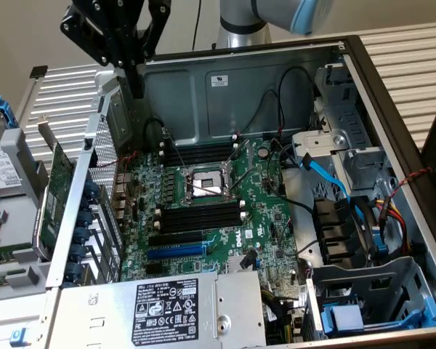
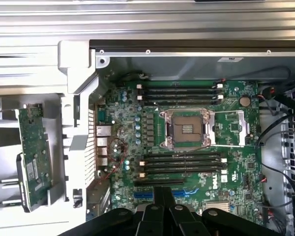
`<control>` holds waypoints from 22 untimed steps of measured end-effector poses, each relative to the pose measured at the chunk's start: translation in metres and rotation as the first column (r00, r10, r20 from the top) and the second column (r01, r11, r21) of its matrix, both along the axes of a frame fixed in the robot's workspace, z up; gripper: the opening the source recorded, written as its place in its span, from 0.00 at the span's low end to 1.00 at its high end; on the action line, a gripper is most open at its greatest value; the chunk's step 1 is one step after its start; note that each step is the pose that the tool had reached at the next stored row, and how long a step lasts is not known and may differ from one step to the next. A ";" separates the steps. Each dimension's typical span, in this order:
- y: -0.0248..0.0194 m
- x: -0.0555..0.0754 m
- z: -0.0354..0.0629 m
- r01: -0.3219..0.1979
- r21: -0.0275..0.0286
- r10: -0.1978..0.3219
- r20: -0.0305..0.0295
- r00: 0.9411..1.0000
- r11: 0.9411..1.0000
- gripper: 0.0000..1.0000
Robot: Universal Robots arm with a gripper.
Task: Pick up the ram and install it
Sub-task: 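Reach for the ram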
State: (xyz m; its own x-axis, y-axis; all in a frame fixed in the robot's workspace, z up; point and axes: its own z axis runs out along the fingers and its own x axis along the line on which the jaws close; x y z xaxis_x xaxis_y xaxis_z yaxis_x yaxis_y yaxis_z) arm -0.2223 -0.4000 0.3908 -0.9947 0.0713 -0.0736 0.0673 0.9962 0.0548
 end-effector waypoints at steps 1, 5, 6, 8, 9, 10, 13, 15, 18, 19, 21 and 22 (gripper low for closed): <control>0.0000 -0.005 -0.0001 0.000 0.000 0.000 0.000 1.000 1.000 0.10; -0.0001 -0.023 -0.0005 0.000 0.000 0.000 -0.001 1.000 1.000 0.10; -0.0001 -0.027 -0.0007 0.000 0.000 0.000 -0.001 1.000 1.000 0.10; -0.0001 -0.036 -0.0012 0.000 0.000 0.000 -0.001 1.000 1.000 0.10; -0.0001 -0.041 -0.0017 0.000 0.000 0.000 -0.001 1.000 1.000 0.10; -0.0001 -0.045 -0.0023 0.000 0.000 0.000 -0.001 1.000 1.000 0.10; -0.0001 -0.059 -0.0042 0.000 0.000 0.000 -0.001 1.000 1.000 0.10; -0.0001 -0.068 -0.0054 0.000 0.000 0.000 -0.001 1.000 1.000 0.10; -0.0001 -0.082 -0.0061 0.000 0.000 0.000 -0.001 1.000 1.000 0.10; -0.0001 -0.086 -0.0062 0.000 0.000 0.000 -0.002 1.000 1.000 0.10; -0.0001 -0.095 -0.0065 0.000 0.000 0.000 -0.002 1.000 1.000 0.10; -0.0001 -0.100 -0.0067 0.000 0.000 0.000 -0.003 1.000 1.000 0.10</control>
